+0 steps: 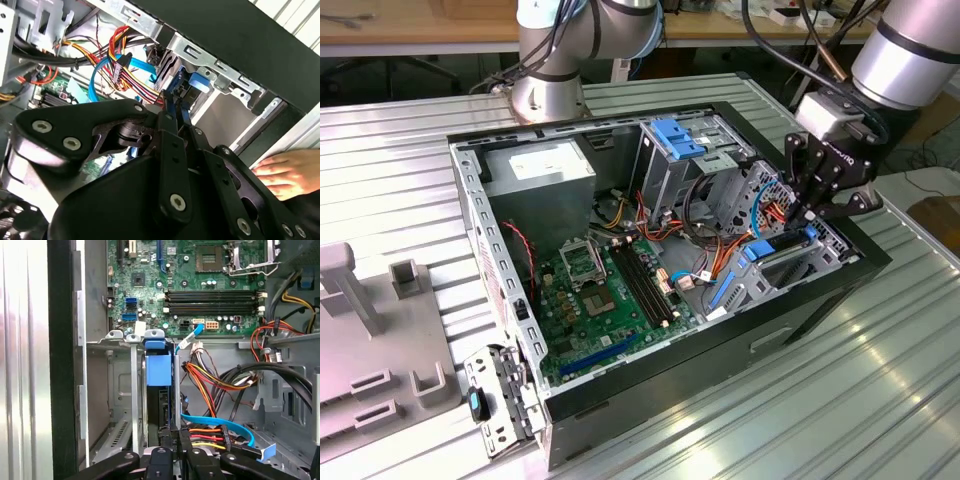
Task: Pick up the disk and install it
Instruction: 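Insert the first disk wire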
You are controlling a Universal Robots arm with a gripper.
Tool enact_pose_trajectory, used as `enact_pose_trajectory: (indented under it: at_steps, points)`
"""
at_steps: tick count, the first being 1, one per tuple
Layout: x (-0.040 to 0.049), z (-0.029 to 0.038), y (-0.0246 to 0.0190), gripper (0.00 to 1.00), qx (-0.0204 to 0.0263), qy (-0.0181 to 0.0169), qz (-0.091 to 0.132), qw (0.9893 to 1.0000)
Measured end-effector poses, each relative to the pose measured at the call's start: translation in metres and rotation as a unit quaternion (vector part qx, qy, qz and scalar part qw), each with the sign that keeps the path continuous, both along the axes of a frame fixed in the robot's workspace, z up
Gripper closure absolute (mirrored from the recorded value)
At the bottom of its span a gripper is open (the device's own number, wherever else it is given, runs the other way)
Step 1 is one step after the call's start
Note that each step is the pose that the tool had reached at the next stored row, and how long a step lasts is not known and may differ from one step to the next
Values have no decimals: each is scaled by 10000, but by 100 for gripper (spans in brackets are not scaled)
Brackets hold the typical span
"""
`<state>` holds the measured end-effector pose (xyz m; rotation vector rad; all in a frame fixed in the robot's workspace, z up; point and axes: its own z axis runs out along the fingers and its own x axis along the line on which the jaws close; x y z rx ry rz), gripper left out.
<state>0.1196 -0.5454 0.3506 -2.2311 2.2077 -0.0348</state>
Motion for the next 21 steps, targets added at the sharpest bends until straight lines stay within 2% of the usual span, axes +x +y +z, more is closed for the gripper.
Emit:
enact_pose_trajectory:
  at_steps: [7,12,21]
  points:
    - [8,-15,-26,83,0,0,-17,10000]
    - [16,-37,-31,83,-2,0,-175,9998]
    - [17,-55,-37,83,-2,0,-181,9998]
